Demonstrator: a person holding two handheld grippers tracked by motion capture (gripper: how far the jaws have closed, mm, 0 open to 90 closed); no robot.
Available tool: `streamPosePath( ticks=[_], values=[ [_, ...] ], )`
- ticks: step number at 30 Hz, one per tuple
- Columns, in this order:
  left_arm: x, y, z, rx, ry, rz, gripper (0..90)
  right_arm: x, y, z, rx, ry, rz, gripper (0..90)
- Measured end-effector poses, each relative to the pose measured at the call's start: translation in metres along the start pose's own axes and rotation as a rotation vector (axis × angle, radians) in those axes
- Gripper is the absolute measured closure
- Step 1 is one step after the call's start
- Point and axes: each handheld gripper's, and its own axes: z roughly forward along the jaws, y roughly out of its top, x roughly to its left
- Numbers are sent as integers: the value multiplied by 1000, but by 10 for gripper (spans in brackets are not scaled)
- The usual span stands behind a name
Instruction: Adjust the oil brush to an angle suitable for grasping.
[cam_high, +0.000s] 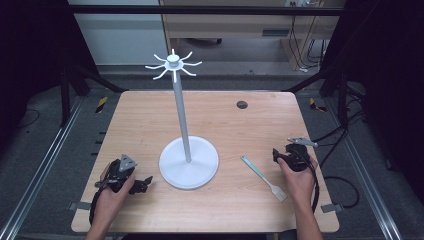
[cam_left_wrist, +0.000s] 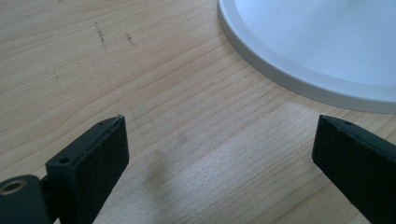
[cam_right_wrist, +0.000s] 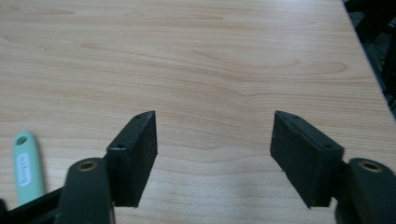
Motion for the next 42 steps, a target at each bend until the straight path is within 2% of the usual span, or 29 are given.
streamPosePath(
  ticks=[3,4,7,15,21,28,32,42],
  values=[
    [0,0,0,-1,-1,2,34,7,1,0,7,17,-19,429],
    [-1,0,0,-1,0,2,34,10,1,1,5,19,-43,453],
    [-1,0,0,-2,1,1,34,20,2,1,16,42,-74,513],
    [-1,0,0,-3,1,2,34,43,3,4,54,125,-178,763],
    [-1,0,0,-3,1,2,34,54,2,6,79,164,-234,868],
    [-1,1,0,-1,0,7,34,62,1,10,105,217,-278,900],
    [-1,1,0,-2,0,8,35,67,-2,15,144,240,-300,900],
    [-2,1,0,1,-3,11,35,70,-4,19,169,260,-322,900]
  ],
)
